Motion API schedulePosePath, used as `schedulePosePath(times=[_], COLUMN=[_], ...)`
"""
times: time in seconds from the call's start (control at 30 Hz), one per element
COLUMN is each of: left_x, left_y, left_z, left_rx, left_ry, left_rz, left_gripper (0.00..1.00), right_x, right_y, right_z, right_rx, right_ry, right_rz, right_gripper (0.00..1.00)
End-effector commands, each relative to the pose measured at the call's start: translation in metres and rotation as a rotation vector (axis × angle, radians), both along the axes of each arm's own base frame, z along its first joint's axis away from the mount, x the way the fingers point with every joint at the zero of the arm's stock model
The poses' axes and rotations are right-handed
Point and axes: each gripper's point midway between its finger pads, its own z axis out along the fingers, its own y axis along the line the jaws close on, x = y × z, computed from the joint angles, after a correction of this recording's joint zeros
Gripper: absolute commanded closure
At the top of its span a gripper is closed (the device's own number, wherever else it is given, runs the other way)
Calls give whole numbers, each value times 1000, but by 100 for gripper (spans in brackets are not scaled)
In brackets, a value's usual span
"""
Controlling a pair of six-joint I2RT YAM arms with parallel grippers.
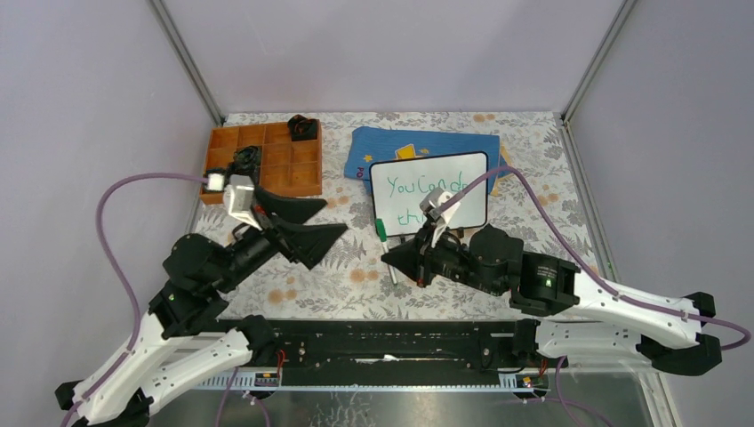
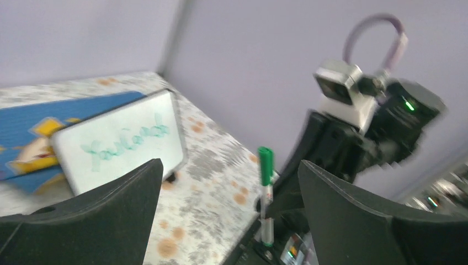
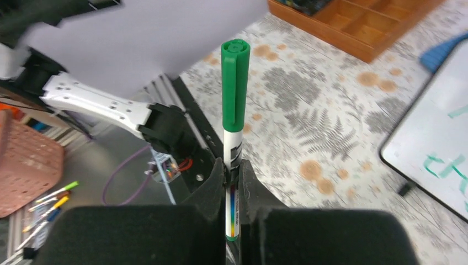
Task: Write a sentence on the whiteboard
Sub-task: Place the whiteboard marker at the center of the board.
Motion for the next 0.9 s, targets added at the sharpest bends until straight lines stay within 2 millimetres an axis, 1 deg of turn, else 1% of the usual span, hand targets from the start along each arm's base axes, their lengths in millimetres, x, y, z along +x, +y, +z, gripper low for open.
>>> schedulePosePath(times=[0.0,0.07,0.1,0.13,0.17,0.2,0.27,0.33,0.4,0.47,0.57,0.63,0.67,0.7,0.73,0.8,0.87], left_x=[44,61,67,73,77,83,95,103,108,108,104,103,103,103,103,103,104], left_y=[68,106,120,129,133,133,126,119,119,124,127,126,127,127,127,127,126], left_z=[-1,-12,-19,-25,-33,-41,-61,-82,-99,-110,-120,-126,-128,-131,-132,-133,-136], left_rx=[-18,-23,-3,37,83,139,259,344,379,373,342,336,341,349,357,369,385], left_ry=[7,52,62,61,64,66,74,91,118,128,108,97,95,96,98,103,103], left_rz=[436,661,744,808,849,881,906,915,939,966,958,946,946,947,950,951,949], left_gripper=[1,1,1,1,1,1,1,1,1,1,1,1,1,1,1,1,1], right_x=[21,28,31,33,34,35,38,46,50,51,51,53,56,58,60,65,71], right_y=[-25,-27,-27,-25,-21,-17,-5,7,20,33,48,53,53,52,51,48,47], right_z=[-36,-64,-77,-89,-99,-110,-129,-146,-161,-171,-185,-200,-212,-217,-228,-242,-251], right_rx=[-113,-186,-218,-246,-265,-284,-312,-326,-333,-336,-375,-417,-443,-446,-460,-456,-446], right_ry=[37,64,73,82,89,98,125,177,232,280,322,358,386,416,455,521,564], right_rz=[-169,-220,-242,-254,-257,-256,-243,-238,-218,-192,-160,-159,-169,-181,-191,-209,-221], right_gripper=[100,100,100,100,100,100,100,100,100,100,100,100,100,100,100,100,100])
